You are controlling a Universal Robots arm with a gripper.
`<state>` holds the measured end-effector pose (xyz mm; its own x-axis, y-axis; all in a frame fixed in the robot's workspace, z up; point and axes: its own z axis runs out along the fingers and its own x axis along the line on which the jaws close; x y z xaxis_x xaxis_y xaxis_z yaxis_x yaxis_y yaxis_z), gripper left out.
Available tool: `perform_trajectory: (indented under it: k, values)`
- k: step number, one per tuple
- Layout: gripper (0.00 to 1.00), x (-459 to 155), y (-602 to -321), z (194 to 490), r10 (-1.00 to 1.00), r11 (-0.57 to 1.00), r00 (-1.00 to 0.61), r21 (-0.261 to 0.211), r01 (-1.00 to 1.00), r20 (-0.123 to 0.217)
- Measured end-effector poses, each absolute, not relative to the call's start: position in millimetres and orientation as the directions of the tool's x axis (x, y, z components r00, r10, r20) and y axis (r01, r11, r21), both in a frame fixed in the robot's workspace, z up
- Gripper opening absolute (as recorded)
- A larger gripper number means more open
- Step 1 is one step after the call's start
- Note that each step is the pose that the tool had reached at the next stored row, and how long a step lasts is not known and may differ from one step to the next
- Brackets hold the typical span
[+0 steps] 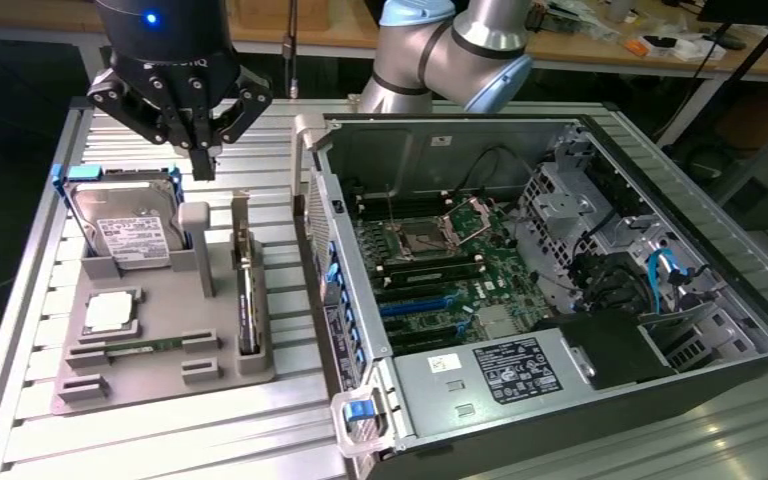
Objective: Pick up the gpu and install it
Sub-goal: 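Pick up the gpu and move the gpu toward the slot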
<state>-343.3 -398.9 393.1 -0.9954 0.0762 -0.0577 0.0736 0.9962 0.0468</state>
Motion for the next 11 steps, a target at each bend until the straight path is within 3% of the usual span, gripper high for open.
perform_trajectory:
  k: [4,6,7,8,11]
  values:
    - [0.11,-343.3,-398.9,393.1,0.076,0.996,-0.995,0.047,0.074,-0.058]
    - [0.17,-343.3,-398.9,393.1,0.076,0.996,-0.995,0.047,0.074,-0.058]
    - [0.24,-343.3,-398.9,393.1,0.076,0.996,-0.995,0.047,0.074,-0.058]
    - [0.24,-343.3,-398.9,393.1,0.076,0.996,-0.995,0.047,0.074,-0.058]
    - [0.42,-343.3,-398.9,393.1,0.076,0.996,-0.995,0.047,0.074,-0.058]
